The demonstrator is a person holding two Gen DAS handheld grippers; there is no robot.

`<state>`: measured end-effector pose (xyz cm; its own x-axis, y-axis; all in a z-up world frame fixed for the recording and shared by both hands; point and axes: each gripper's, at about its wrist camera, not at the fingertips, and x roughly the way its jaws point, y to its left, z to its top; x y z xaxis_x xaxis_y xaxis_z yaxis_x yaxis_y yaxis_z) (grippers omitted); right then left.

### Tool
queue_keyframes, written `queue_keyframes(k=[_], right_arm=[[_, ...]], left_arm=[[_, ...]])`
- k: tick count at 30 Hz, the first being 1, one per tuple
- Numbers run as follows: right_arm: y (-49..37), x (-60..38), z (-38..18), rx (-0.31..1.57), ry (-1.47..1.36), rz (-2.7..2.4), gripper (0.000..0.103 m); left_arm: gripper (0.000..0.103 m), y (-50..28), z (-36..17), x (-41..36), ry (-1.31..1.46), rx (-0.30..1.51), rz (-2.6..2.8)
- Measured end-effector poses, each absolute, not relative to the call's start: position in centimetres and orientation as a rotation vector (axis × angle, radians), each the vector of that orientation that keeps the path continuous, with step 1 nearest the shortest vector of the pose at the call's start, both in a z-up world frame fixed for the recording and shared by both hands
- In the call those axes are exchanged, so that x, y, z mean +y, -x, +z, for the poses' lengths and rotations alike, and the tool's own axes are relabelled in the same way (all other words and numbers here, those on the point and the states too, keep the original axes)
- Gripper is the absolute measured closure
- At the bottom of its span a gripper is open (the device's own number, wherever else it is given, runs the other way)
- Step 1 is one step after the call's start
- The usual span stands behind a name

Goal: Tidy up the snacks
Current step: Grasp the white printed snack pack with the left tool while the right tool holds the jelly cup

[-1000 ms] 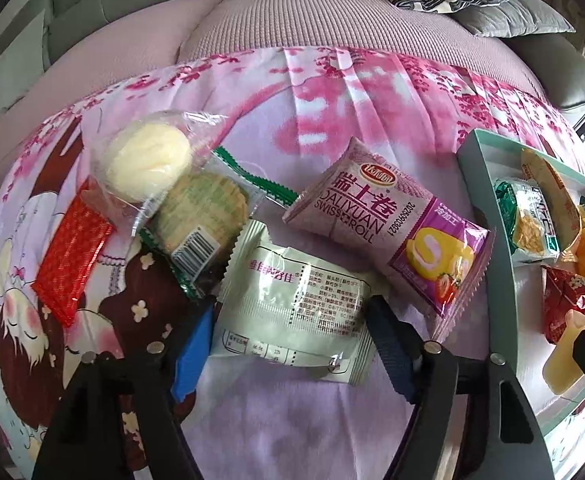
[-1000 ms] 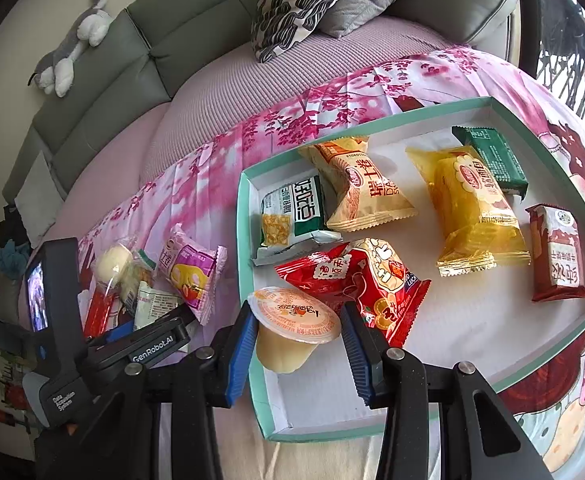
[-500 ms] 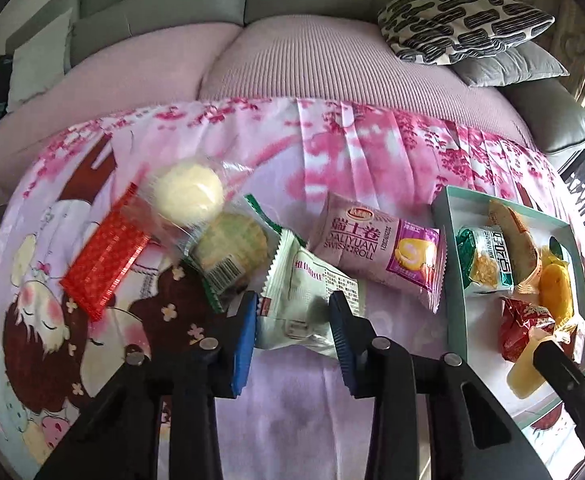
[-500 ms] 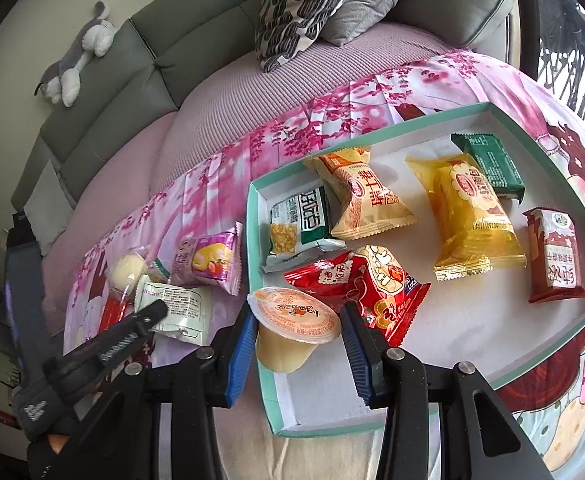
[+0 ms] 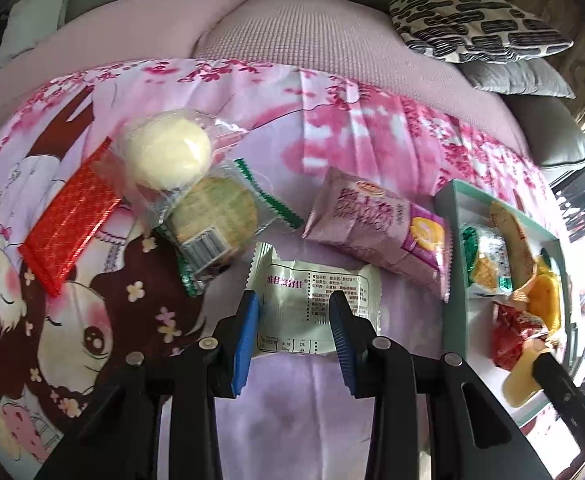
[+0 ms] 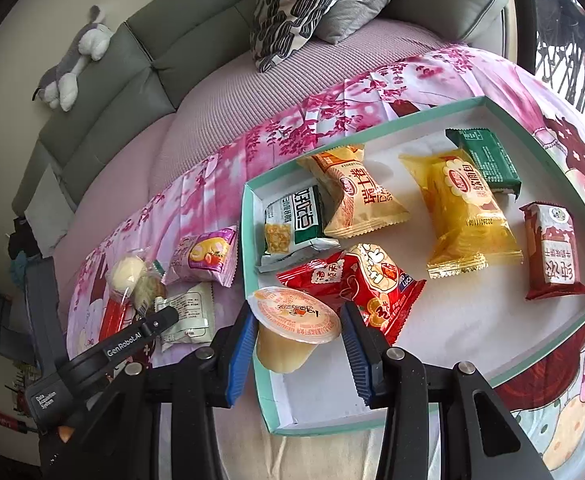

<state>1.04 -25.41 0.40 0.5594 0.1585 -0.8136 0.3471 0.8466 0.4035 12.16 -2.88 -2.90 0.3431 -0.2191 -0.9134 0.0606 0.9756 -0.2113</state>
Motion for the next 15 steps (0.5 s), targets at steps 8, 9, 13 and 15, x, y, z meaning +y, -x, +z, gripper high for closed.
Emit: queue_keyframes(k=[8, 9, 13, 15], right_arm=[[-1.1, -25.3, 0.3, 0.991, -0.572, -0.122, 0.058], [-1.1, -25.3, 0.2, 0.991, -0.572, -0.122, 0.058], [-1.2, -25.3, 0.2, 0.993, -0.572, -0.126, 0.058], [-1.2, -25.3, 0.2, 0.993, -0.573, -0.13, 0.058]], left_arm=[[0.026, -12.3, -3.1, -4.1, 0.061, 1.184, -0.162], [0.026, -12.3, -3.2, -4.4, 0.044, 1.184, -0.169], [0.023, -12.1, -4.4, -6.9, -0.096, 1.201, -0.192], [0.018, -11.8, -5.0, -8.1, -0.152, 1.2, -0.194]])
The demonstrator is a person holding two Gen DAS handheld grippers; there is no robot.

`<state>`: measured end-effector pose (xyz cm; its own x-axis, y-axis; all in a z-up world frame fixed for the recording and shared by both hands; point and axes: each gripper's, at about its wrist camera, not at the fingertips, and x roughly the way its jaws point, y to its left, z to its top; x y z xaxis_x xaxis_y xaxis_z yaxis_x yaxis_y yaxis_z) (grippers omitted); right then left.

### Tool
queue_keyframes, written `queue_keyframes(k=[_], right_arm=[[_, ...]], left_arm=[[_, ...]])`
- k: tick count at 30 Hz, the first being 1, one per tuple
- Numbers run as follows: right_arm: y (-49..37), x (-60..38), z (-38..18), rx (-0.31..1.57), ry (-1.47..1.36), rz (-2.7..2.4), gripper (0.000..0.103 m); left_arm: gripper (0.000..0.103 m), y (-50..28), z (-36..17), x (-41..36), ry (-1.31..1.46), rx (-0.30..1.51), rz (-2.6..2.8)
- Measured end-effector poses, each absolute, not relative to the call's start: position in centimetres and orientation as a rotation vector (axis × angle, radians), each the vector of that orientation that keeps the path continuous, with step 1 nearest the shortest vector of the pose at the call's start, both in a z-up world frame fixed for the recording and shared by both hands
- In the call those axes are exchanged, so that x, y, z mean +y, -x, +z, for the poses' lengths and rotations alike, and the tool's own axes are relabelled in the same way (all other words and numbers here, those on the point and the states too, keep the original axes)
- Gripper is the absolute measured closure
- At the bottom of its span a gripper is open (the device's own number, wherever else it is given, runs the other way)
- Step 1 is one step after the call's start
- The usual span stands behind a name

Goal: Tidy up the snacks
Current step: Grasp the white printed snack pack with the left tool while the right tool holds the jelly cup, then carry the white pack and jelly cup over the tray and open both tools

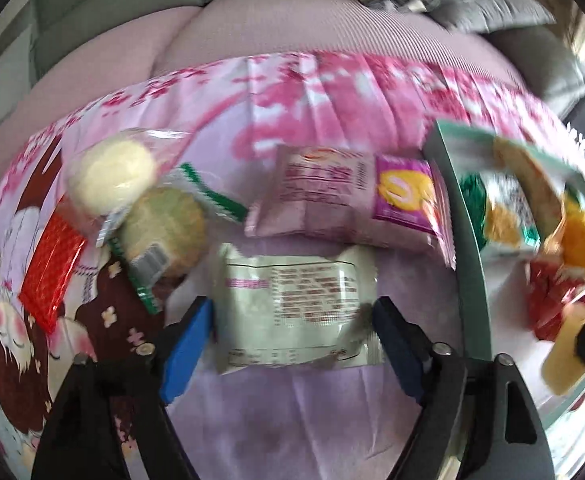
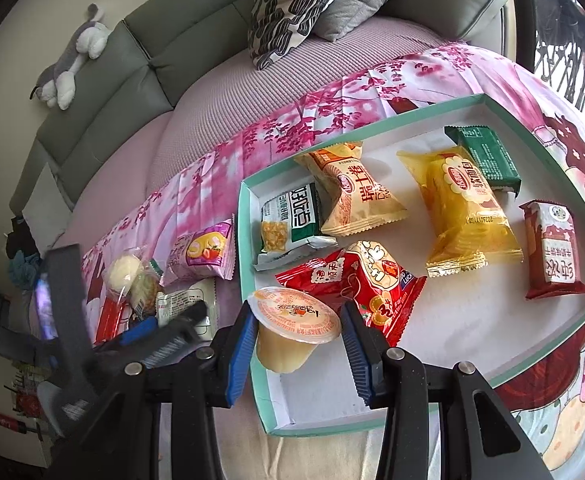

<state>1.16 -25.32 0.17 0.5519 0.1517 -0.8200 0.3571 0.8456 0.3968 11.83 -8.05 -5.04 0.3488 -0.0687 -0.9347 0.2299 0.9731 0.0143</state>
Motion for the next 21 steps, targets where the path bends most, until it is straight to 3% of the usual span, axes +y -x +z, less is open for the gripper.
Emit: queue_keyframes(k=[7, 11, 21], right_arm=[[-1.2, -25.4, 0.0, 0.999, -0.577, -0.141, 0.058], [-1.2, -25.4, 0.0, 1.0, -0.578, -0.144, 0.058], [-1.1, -25.7, 0.5, 0.987, -0.58, -0.138, 0.058]], left_arm=[[0.019, -12.0, -5.5, -8.1, -0.134, 1.19, -0.182], [0.042, -11.7, -5.0, -7.8, -0.124, 1.182, -0.183], [0.043, -10.0, -1.9, -6.4, -0.03, 1.132, -0.151]])
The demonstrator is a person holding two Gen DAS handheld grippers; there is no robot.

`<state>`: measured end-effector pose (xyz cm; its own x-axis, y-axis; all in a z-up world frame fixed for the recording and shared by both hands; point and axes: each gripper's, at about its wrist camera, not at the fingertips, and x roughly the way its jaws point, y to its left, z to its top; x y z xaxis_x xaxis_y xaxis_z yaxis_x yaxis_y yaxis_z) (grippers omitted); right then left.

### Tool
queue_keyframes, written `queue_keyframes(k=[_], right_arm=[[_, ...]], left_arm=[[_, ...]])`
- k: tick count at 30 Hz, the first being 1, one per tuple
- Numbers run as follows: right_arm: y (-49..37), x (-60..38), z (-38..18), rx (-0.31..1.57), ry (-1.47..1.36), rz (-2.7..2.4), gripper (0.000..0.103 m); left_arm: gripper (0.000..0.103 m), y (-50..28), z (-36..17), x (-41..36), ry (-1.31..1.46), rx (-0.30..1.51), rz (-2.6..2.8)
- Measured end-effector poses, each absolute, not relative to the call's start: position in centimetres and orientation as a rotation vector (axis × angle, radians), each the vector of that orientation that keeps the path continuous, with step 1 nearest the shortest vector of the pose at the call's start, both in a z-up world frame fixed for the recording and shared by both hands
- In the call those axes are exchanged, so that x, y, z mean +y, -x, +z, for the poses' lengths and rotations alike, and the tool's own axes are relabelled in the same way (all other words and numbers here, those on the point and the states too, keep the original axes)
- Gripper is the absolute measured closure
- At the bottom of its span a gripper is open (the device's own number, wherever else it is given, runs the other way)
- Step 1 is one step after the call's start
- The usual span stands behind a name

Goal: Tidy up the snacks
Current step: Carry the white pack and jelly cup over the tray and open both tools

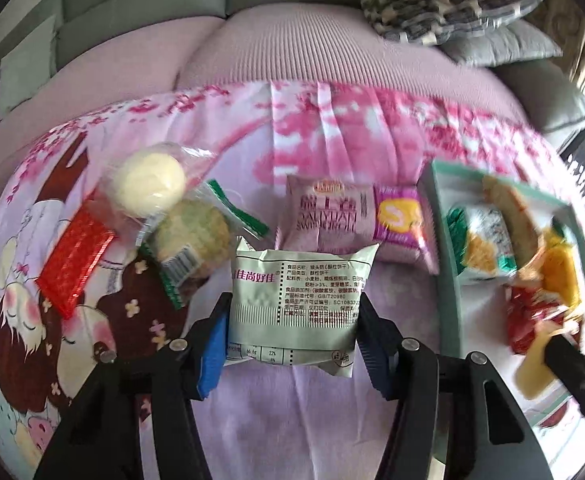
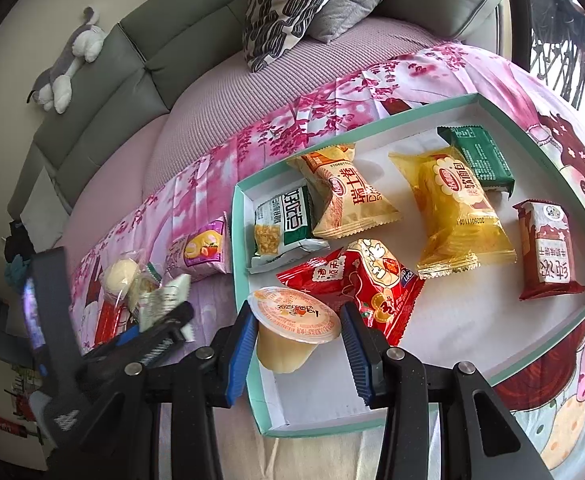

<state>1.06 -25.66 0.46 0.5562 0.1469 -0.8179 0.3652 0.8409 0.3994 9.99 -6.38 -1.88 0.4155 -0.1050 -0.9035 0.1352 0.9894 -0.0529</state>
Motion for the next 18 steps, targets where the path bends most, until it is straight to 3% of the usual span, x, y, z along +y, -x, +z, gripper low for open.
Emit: queue_keyframes(k=[9, 18], right_arm=[[0.4, -27.5, 2.5, 0.902, -0.607, -0.157, 0.058], [3.4, -34.1, 2.5, 0.893, -0.586, -0.45, 0.058]], left_arm=[[0.043, -7.7, 2.4, -9.1, -0.053, 1.025, -0.271], [0.043, -4.2, 1.2, -16.2, -0.192, 1.044, -0.439]])
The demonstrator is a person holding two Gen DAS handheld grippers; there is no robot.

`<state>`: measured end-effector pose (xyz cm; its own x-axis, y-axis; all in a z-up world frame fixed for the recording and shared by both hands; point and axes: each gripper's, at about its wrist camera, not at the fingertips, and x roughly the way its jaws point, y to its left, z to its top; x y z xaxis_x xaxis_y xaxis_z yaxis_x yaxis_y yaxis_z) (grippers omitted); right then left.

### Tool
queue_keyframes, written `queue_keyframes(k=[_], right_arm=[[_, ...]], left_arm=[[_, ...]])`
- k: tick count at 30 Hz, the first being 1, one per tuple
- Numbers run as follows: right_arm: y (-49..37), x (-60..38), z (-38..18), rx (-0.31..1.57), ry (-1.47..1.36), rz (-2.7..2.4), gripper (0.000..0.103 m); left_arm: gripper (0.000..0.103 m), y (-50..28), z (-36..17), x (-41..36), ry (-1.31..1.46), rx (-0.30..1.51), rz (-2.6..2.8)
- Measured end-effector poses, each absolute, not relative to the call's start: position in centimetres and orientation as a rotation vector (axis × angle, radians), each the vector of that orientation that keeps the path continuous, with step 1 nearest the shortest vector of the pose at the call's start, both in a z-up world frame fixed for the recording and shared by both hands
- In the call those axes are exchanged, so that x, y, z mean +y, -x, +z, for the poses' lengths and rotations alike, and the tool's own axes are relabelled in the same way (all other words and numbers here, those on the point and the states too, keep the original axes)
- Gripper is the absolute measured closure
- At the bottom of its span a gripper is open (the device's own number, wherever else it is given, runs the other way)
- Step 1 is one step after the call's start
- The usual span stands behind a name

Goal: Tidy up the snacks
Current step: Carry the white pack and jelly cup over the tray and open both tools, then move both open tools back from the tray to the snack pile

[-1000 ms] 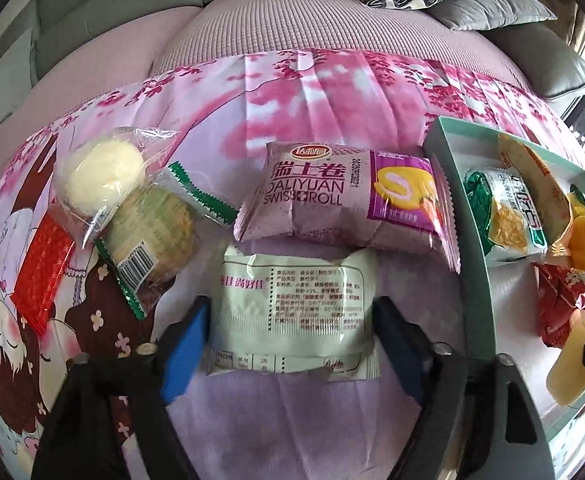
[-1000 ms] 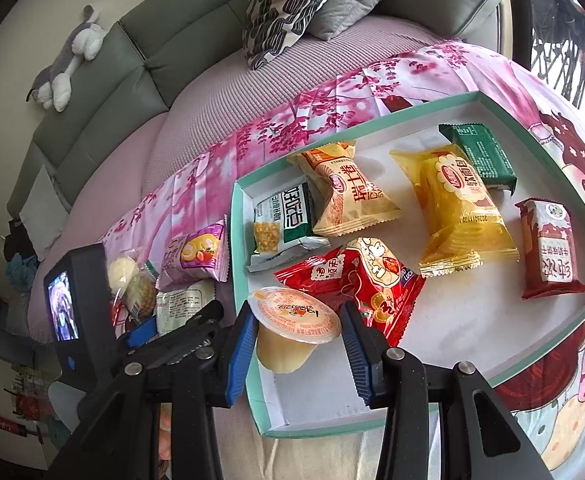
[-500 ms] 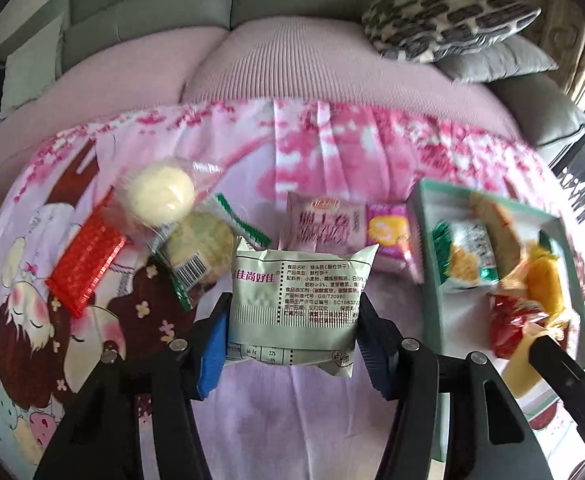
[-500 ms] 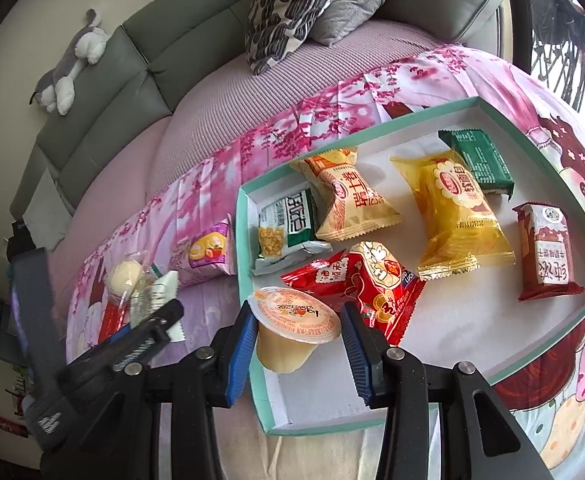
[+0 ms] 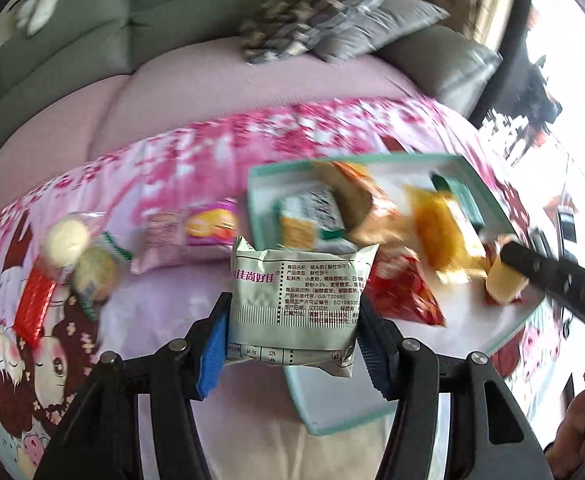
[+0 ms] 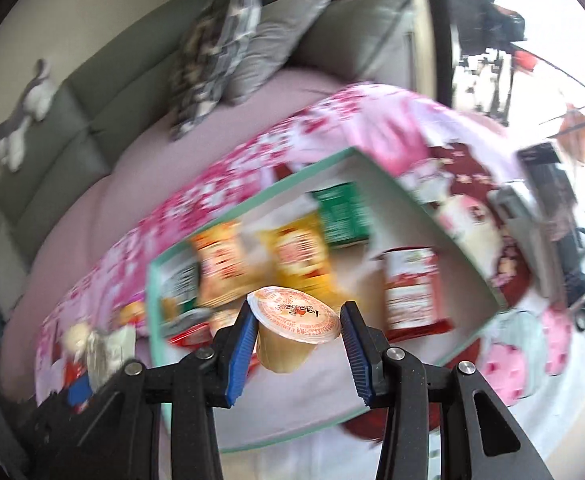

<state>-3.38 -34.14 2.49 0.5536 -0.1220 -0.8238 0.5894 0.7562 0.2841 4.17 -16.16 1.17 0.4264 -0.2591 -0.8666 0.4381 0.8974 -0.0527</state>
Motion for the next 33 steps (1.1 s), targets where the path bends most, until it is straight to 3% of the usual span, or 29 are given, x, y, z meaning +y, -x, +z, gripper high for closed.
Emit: queue_keyframes(k=[16, 24, 33], right_arm=[[2.1, -34.2, -1.7, 1.039, -0.576, -0.436, 0.058], [2.3, -34.4, -1.1, 1.008, -0.59, -0.44, 0.057], [2.2, -34.4, -1.0, 1.009, -0.592, -0.428, 0.05]], left_arm=[[0.042, -3.1, -2.5, -19.4, -0.245, 1.111, -0.468], [0.021, -3.0, -1.5, -19.2, -0.25, 1.088, -0.46], [0.02, -4.0, 0.6, -16.6, -0.181, 1.063, -0.379]])
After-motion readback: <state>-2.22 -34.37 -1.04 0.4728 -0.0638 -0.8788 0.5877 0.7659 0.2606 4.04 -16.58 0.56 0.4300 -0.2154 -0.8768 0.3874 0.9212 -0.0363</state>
